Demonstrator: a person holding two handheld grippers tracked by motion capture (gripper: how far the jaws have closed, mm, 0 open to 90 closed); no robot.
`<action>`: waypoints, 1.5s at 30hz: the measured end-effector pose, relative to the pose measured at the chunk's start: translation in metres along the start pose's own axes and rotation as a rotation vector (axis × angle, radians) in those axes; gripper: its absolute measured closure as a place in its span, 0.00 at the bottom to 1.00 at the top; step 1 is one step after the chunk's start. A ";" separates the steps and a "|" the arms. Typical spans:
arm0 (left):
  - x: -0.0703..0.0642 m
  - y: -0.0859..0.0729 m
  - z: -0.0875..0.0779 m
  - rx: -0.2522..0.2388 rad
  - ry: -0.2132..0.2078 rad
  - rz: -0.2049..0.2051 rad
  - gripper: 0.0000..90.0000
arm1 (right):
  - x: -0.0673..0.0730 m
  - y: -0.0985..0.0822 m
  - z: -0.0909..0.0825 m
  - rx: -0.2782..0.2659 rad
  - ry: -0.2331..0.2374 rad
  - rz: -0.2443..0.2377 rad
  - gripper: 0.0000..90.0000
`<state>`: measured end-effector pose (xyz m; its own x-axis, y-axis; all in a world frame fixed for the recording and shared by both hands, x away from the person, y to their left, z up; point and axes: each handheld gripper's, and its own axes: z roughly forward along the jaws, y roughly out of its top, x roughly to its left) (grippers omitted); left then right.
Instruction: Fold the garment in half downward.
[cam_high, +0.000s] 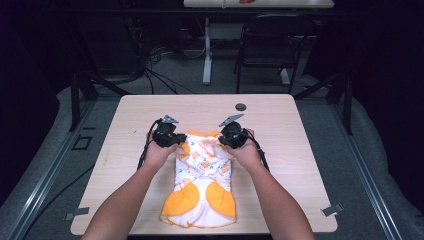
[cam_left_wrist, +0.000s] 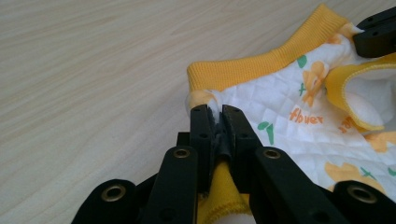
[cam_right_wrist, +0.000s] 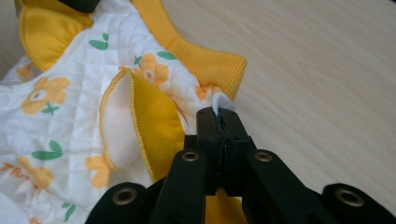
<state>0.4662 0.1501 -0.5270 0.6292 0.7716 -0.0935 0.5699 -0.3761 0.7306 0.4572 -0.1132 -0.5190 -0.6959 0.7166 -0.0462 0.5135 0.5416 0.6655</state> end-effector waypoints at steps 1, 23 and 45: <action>0.000 0.001 -0.002 -0.007 0.001 -0.002 0.93 | 0.000 0.002 -0.002 -0.013 -0.003 -0.003 0.98; 0.000 0.038 -0.057 -0.143 0.017 0.082 0.93 | 0.009 0.038 -0.053 -0.139 -0.070 -0.116 0.98; -0.020 -0.001 -0.063 -0.121 -0.043 0.129 0.93 | 0.032 0.002 -0.064 -0.143 -0.010 -0.190 0.98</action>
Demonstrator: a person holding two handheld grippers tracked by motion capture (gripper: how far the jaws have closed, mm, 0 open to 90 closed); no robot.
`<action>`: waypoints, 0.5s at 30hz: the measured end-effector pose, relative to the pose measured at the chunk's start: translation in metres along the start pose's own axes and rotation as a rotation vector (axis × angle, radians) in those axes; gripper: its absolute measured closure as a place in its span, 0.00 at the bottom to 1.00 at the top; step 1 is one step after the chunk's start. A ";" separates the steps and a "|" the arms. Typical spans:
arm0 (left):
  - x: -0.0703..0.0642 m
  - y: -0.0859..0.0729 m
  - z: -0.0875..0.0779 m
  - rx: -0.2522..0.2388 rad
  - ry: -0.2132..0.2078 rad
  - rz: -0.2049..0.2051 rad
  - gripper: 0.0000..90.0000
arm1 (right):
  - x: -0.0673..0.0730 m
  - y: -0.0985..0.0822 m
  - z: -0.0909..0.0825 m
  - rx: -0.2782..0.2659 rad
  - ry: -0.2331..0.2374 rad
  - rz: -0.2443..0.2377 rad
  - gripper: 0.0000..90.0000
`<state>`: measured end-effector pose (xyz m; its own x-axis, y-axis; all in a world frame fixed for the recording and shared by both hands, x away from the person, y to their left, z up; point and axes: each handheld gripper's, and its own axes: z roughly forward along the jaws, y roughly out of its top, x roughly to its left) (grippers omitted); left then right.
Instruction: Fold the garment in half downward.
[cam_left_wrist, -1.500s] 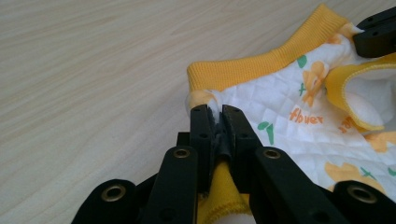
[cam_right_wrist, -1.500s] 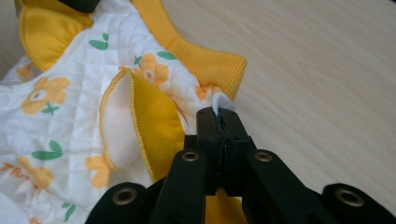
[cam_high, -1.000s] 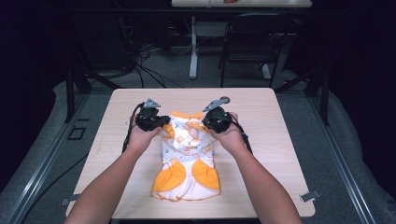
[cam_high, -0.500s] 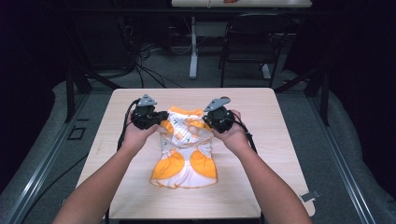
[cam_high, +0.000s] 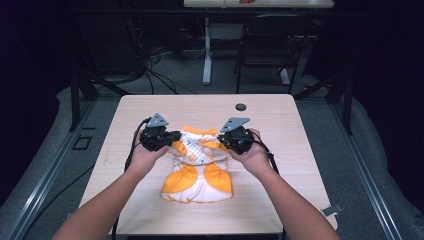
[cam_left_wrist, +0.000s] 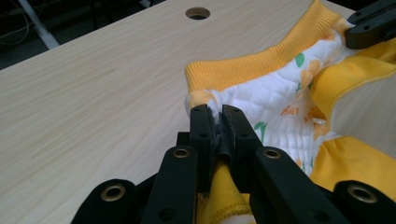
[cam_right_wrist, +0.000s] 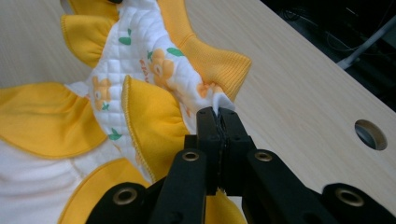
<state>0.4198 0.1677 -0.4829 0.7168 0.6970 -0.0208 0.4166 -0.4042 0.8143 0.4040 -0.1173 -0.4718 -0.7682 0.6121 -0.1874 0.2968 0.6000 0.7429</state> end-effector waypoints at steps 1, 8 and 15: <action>0.000 -0.001 0.000 0.002 -0.002 0.003 0.93 | 0.002 -0.001 -0.001 0.004 0.002 -0.007 0.98; -0.003 -0.011 -0.005 0.004 -0.027 -0.002 0.92 | 0.015 -0.005 -0.002 0.012 0.032 -0.025 0.98; -0.007 -0.023 -0.007 0.014 -0.044 0.001 0.92 | 0.017 -0.010 -0.002 0.026 0.042 -0.028 0.98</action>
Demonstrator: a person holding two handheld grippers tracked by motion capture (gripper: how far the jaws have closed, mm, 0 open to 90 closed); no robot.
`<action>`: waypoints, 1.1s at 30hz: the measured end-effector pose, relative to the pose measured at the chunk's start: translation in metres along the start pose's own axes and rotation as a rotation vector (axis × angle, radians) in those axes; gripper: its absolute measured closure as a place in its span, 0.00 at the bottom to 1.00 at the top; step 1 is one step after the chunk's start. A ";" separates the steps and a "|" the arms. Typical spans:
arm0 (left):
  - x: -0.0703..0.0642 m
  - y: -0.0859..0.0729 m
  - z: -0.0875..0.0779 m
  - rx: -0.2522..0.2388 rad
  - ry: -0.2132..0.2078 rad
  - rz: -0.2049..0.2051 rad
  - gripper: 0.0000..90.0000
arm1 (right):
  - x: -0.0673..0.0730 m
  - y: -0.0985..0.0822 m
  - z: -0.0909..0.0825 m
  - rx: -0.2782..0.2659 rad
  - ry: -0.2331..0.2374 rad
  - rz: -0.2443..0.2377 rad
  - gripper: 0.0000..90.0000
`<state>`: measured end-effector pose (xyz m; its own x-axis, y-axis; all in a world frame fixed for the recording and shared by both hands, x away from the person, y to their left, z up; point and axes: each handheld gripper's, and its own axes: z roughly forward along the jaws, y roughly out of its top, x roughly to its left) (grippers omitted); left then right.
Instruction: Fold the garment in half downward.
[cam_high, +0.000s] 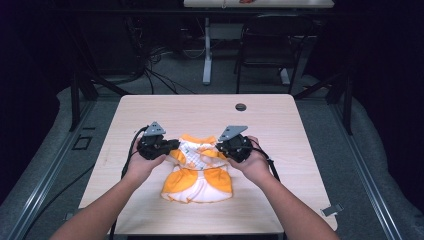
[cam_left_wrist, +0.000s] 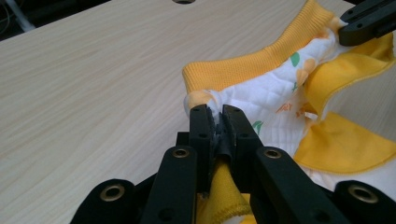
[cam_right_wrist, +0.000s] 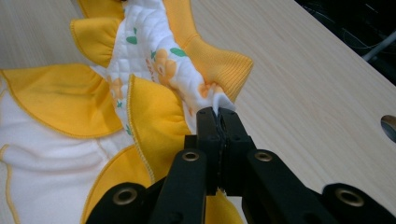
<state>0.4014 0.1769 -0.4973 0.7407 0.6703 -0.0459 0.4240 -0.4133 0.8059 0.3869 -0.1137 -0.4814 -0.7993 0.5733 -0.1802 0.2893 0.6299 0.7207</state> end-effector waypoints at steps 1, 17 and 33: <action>0.000 -0.002 0.000 0.002 -0.005 -0.003 0.92 | 0.001 -0.002 0.000 -0.003 0.003 0.006 0.98; -0.016 -0.035 -0.002 0.018 -0.051 0.000 0.91 | 0.021 -0.035 0.007 0.010 0.058 0.029 0.98; -0.036 -0.065 -0.006 0.026 -0.110 0.003 0.88 | 0.039 -0.060 0.006 -0.009 0.103 0.062 0.95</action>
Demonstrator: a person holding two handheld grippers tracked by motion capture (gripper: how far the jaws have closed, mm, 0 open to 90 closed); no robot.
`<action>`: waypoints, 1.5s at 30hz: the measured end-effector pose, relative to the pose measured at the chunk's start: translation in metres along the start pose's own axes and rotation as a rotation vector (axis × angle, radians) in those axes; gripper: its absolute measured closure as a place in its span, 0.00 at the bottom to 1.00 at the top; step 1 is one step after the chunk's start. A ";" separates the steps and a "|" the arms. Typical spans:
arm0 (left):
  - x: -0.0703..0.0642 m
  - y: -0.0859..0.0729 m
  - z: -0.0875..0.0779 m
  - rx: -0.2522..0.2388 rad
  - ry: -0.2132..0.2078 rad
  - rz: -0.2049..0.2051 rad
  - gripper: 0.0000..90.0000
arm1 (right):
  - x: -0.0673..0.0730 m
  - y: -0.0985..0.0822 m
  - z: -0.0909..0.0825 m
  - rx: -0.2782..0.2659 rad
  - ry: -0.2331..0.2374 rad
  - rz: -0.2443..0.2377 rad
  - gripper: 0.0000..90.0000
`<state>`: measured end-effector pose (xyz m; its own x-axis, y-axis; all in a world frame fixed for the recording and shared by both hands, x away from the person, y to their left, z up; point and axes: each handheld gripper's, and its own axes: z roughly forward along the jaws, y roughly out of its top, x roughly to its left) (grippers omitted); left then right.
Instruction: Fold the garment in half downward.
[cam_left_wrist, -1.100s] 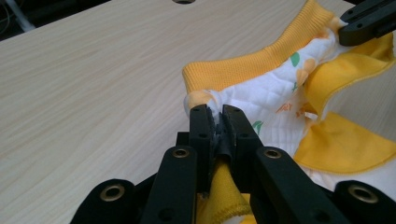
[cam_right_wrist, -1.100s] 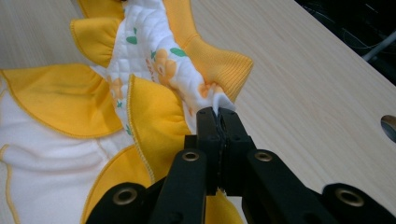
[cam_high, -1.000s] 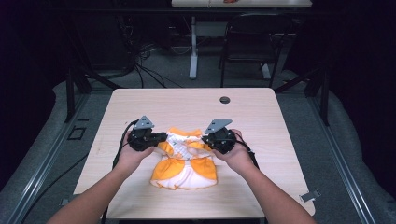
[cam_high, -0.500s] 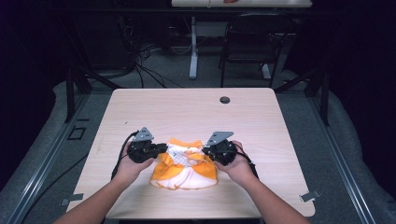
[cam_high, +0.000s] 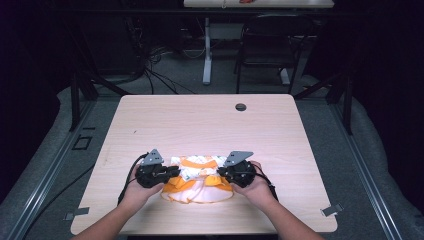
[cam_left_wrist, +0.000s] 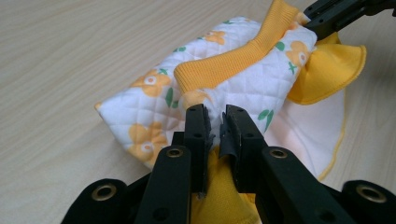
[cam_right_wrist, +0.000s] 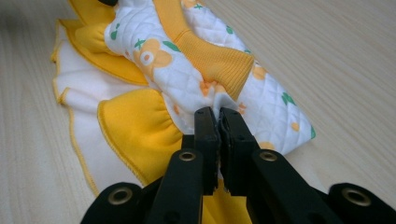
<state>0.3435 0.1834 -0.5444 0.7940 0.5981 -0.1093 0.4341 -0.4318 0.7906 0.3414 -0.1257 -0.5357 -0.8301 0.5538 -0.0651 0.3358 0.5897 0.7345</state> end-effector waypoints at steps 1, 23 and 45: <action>-0.002 -0.002 0.000 -0.005 -0.003 -0.010 0.88 | 0.001 -0.001 0.000 -0.001 0.003 -0.001 0.95; -0.010 0.011 -0.022 -0.078 -0.034 -0.024 0.78 | 0.003 -0.004 -0.022 -0.082 0.003 0.064 0.87; -0.016 0.014 -0.002 -0.007 -0.042 -0.037 0.94 | 0.001 0.004 0.003 -0.061 0.087 0.090 0.94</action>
<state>0.3358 0.1697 -0.5304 0.7945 0.5847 -0.1640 0.4610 -0.4049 0.7896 0.3430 -0.1208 -0.5345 -0.8342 0.5482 0.0601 0.3853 0.5014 0.7747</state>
